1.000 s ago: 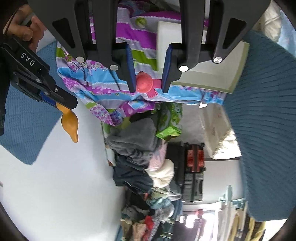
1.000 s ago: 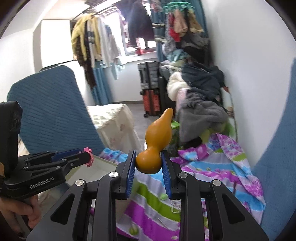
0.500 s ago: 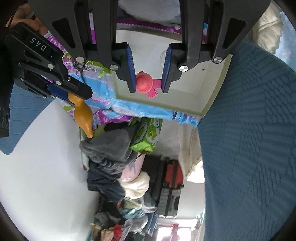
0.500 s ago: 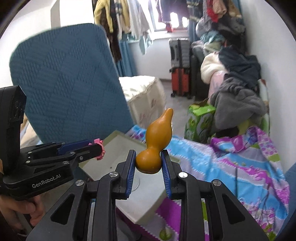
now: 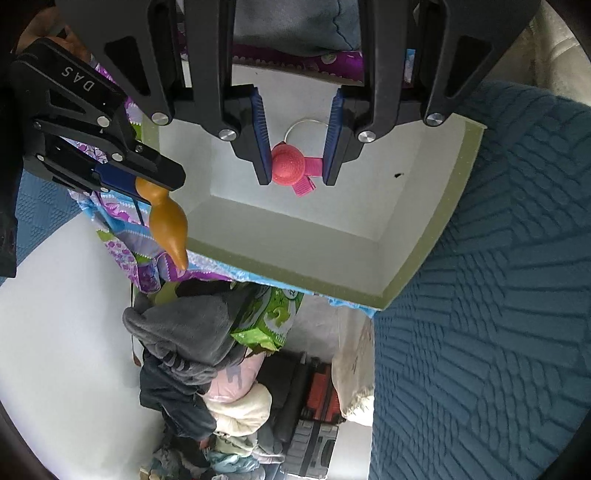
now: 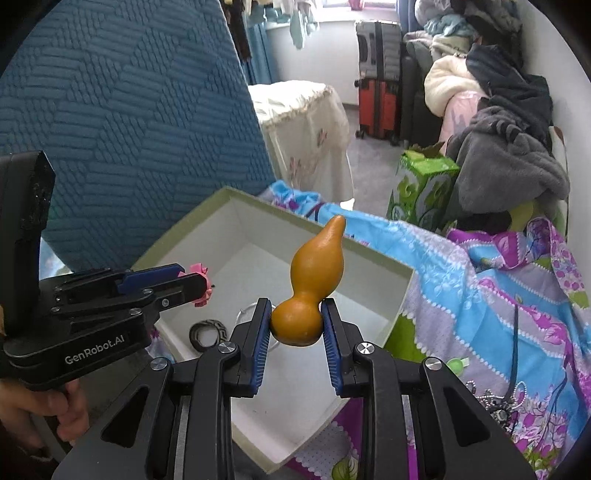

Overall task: Organize jewelry
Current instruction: 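Open both tools to drop the charm and gourd into the box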

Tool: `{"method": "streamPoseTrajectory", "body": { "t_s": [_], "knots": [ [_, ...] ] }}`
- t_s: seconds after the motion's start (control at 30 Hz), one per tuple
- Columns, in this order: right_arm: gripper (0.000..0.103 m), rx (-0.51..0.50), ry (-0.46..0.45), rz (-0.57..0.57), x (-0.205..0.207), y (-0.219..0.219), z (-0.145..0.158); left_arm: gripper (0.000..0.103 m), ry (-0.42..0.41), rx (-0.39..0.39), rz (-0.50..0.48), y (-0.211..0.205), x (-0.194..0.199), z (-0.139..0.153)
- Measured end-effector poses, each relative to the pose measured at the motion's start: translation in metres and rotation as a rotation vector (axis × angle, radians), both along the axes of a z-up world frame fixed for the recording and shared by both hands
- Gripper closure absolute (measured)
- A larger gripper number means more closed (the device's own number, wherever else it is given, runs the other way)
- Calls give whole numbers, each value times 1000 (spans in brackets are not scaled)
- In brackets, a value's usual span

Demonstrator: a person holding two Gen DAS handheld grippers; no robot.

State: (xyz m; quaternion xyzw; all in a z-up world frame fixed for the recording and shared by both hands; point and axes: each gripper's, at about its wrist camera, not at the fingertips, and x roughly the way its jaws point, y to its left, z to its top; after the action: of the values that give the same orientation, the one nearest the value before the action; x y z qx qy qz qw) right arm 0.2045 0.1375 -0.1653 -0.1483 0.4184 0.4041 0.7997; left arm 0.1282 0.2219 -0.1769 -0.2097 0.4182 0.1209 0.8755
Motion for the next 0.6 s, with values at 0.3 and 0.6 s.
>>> {"method": "streamPoseTrajectory", "body": {
  "t_s": [0.3, 0.6],
  "knots": [
    [78, 8, 21, 10, 0, -3, 1, 73, 5, 5, 2, 1, 4, 5],
    [74, 87, -56, -10, -5, -29, 48, 46, -72, 51, 19, -13, -6, 52]
  ]
}}
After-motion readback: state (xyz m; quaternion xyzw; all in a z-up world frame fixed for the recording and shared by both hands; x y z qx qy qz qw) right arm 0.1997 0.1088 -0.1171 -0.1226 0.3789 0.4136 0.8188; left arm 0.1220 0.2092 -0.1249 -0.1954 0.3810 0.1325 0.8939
